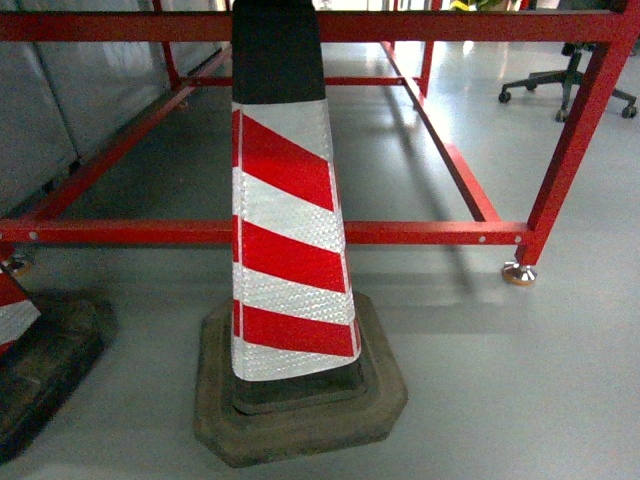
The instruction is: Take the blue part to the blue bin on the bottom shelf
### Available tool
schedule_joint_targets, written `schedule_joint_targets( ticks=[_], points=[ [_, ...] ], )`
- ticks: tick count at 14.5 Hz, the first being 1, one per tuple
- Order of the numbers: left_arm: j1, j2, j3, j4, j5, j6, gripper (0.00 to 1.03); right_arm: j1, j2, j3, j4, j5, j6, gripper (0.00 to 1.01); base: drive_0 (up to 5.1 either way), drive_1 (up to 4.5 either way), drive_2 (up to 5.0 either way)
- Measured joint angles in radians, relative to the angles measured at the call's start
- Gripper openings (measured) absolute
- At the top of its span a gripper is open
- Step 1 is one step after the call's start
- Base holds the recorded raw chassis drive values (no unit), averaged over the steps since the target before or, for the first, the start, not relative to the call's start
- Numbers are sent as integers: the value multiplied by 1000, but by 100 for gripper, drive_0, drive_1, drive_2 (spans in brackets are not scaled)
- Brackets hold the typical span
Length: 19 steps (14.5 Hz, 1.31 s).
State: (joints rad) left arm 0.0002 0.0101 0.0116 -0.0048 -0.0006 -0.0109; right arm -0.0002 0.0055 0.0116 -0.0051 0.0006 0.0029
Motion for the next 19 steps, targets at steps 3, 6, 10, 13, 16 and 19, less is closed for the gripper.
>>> schedule_joint_targets(
  ticks=[3,6,10,13,16,19],
  points=[
    [0,0,0,0,0,0,98,0,0,0,0,0,0,98,0,0,0],
    [0,0,0,0,0,0,98,0,0,0,0,0,0,98,0,0,0],
    [0,0,0,0,0,1,98,0,0,0,-1,-2,-1,98,0,0,0],
    [0,0,0,1,0,1,98,0,0,0,0,-2,-2,98,0,0,0],
    [0,0,0,0,-1,0,98,0,0,0,0,-1,-1,98,0,0,0],
    [0,0,0,0,0,1,98,0,0,0,0,0,-1,98,0,0,0]
  ],
)
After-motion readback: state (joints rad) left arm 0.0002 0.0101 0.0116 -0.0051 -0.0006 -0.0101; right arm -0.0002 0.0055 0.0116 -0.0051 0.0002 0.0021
